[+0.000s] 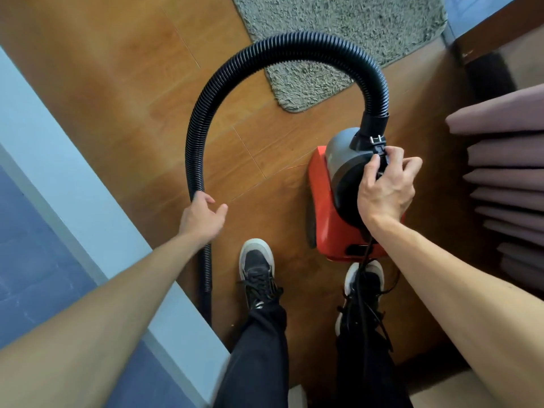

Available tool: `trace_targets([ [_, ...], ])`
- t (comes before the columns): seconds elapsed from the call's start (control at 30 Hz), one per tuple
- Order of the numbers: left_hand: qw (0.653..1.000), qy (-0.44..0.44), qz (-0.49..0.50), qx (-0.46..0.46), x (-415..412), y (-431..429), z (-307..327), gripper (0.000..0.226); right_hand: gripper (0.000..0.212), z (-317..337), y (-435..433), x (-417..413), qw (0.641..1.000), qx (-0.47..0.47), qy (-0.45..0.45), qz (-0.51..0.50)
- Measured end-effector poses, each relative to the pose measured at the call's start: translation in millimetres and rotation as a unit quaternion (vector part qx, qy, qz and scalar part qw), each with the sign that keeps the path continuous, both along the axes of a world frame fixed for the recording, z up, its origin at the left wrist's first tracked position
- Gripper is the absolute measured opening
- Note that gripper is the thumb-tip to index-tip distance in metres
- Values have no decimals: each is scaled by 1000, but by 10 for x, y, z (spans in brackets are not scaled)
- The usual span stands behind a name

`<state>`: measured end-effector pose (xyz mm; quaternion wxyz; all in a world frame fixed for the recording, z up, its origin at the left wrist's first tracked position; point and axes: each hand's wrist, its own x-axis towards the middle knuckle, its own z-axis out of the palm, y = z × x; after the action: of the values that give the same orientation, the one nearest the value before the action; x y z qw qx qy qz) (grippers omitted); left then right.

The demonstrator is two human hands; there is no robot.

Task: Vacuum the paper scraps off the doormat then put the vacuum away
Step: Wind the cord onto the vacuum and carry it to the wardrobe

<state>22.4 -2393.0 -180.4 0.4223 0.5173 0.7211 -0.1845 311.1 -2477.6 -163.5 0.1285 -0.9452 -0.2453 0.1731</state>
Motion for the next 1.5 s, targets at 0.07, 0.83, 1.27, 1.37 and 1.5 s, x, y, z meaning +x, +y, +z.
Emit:
trace_targets([
  [0.07, 999, 25, 11, 16, -126, 196, -49, 39, 34, 5, -20, 17, 1000, -5, -1, 2],
  [0.83, 999, 17, -2, 47, -74, 657, -298, 39, 33, 2, -17, 24, 1000, 24, -1, 13],
  [1.27, 991, -57, 33, 115, -77, 347, 71, 38, 35, 149, -165, -8, 992, 40, 102, -60],
  [1.37, 991, -57, 58, 107, -72, 290, 106, 34, 31, 163, -304, -28, 988, 63, 131, -42],
  [1.5, 988, -88, 82, 94, -42, 198, 107, 37, 34, 153, -361, 4, 983, 94, 156, -16],
])
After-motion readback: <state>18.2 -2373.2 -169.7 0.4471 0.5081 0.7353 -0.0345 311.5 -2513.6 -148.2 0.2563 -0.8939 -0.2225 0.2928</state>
